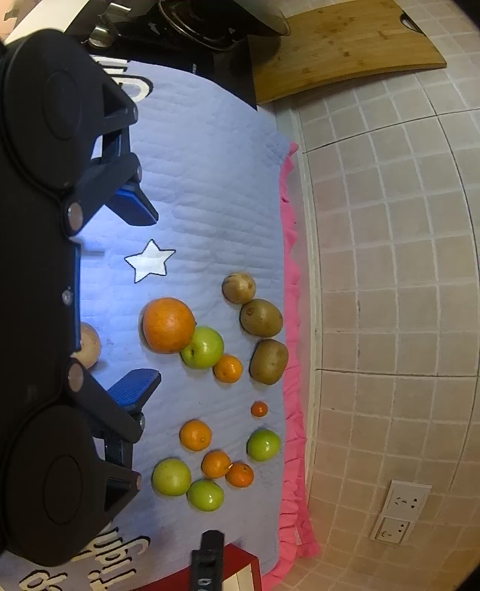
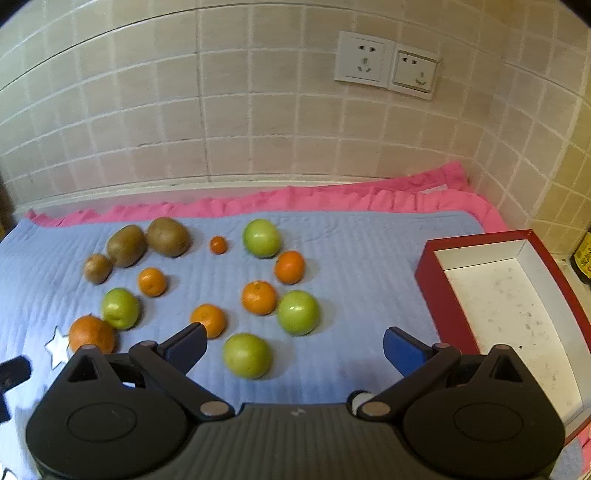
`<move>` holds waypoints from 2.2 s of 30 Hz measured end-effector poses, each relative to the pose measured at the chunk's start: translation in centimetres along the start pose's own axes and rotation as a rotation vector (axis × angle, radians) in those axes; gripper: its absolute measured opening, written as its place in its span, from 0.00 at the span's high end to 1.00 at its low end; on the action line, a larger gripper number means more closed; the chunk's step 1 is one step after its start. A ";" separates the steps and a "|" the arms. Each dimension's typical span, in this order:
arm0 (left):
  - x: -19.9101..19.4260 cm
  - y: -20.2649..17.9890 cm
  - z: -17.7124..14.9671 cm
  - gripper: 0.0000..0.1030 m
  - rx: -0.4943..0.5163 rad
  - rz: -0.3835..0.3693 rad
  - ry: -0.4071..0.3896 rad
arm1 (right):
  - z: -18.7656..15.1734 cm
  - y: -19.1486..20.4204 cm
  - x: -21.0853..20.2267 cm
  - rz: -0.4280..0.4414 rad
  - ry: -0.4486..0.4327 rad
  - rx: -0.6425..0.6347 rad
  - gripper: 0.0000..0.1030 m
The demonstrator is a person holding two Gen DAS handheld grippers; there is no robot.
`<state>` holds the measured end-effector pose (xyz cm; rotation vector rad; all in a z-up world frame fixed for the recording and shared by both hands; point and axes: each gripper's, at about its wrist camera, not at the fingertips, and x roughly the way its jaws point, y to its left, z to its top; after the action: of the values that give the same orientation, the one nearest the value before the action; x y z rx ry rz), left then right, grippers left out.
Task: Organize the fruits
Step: 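Grasp the round tan pear with the left tool while the right tool grasps a green apple, then carry both fruits to the red box and open both tools to drop them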
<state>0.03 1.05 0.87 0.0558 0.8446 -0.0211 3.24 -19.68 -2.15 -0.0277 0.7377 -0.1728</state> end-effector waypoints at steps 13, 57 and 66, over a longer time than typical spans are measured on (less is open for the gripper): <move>0.3 -0.2 -0.6 0.02 0.080 -0.067 0.068 | 2.3 -0.1 1.1 -0.014 -0.014 -0.023 0.00; 9.3 -1.2 -4.0 0.54 0.158 -0.236 0.220 | 1.8 -2.7 14.5 0.170 0.198 0.039 0.53; 3.5 -2.7 0.7 0.55 0.207 -0.295 -0.044 | 4.2 -5.9 6.0 0.135 -0.004 0.073 0.53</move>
<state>2.77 -1.67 -1.41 0.1248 0.7982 -0.3857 9.54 -26.62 -2.52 0.0912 0.7258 -0.0706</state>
